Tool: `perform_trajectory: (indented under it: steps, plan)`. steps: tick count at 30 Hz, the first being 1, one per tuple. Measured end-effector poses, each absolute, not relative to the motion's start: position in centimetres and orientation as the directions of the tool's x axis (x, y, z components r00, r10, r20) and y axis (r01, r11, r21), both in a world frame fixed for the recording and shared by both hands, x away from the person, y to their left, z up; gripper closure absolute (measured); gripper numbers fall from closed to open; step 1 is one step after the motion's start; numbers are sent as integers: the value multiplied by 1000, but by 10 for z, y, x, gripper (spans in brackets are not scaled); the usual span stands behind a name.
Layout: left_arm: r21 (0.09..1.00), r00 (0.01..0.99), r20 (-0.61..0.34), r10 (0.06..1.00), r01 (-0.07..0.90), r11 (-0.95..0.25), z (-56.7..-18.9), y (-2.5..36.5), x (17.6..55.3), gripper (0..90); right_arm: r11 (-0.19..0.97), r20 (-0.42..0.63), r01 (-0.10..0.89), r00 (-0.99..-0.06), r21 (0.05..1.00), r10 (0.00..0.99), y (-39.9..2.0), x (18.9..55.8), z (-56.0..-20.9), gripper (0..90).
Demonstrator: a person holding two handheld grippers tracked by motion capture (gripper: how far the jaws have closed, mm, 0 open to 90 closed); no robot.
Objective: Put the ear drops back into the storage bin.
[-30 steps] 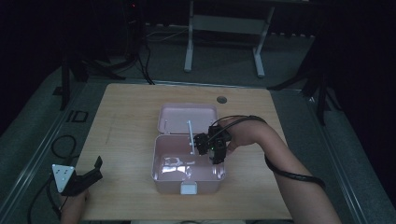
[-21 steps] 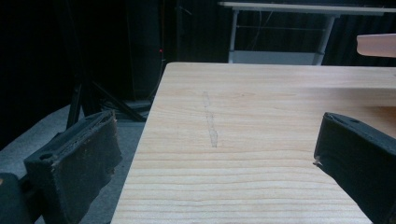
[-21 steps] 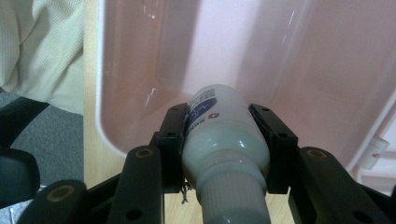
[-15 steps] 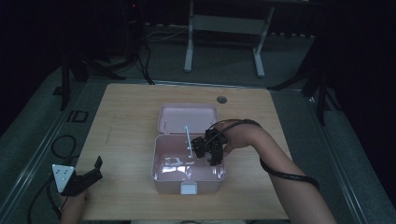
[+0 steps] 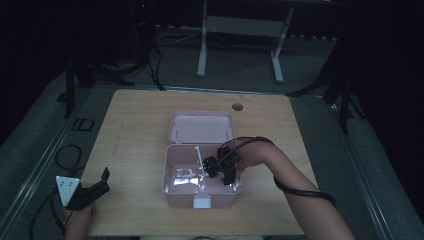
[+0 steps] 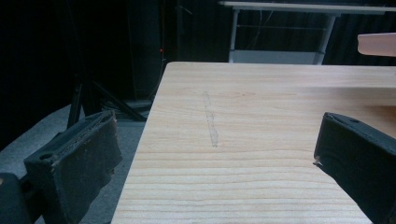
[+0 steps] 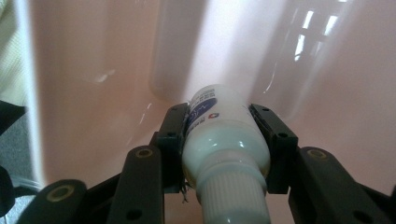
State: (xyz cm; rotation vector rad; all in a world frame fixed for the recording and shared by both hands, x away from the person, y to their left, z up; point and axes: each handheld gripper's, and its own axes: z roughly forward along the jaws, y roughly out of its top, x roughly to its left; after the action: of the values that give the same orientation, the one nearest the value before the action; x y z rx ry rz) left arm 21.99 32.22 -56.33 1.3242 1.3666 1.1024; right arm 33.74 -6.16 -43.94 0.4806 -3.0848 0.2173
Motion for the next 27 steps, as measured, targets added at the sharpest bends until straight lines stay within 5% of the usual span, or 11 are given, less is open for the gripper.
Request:
perform_trajectory:
  steps: [27]
  plan:
    - [982,-14,-19,1000,189,22,-563,322,220,5,938,54,-291,-957,-190,-286,-56,335,-489,594]
